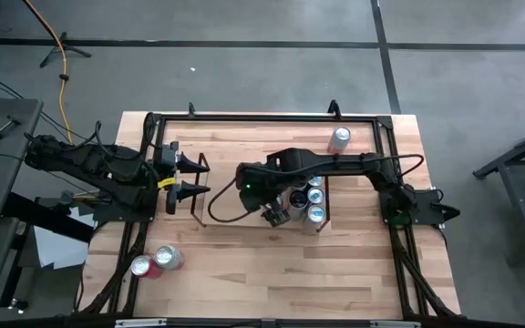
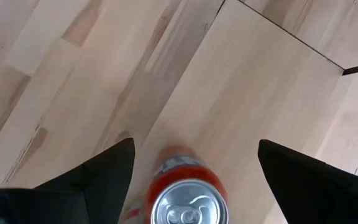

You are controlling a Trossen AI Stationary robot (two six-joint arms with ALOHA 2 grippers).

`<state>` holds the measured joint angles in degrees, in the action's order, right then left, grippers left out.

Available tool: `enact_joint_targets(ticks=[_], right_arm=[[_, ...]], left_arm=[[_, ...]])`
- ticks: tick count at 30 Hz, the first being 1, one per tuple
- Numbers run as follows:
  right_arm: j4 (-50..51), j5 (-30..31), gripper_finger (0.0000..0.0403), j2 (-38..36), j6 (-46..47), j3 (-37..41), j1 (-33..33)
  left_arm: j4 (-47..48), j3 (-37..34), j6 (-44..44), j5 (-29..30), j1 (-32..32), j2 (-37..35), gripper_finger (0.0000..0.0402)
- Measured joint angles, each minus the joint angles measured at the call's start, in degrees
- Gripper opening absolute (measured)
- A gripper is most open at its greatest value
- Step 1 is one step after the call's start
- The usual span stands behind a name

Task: Place canned beverage on shelf
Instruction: Put the orange soda can on the shelf

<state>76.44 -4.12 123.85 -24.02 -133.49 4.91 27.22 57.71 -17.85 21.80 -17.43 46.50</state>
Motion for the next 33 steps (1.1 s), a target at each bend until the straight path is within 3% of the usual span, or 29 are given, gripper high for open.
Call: enact_joint_targets(ticks=[12,21,29,33], right_arm=[[-2.6,0.0,0.0326,0.0,0.9,0.2,0.0],[-11.0,0.0,0.0326,0.0,14.4,0.2,0.0],[-14.6,0.0,0.0326,0.0,16.6,0.3,0.0],[-14.4,5.0,0.0328,0.0,19.7,0.3,0.0]], left_arm=[[1.8,0.0,2.0,1.1,0.0,-2.8,0.0225],[1.8,0.0,2.1,3.5,0.0,-6.8,0.0225],[1.8,0.0,2.0,3.5,0.0,-7.3,0.0225],[1.8,0.0,2.0,3.5,0.0,-7.2,0.0225]])
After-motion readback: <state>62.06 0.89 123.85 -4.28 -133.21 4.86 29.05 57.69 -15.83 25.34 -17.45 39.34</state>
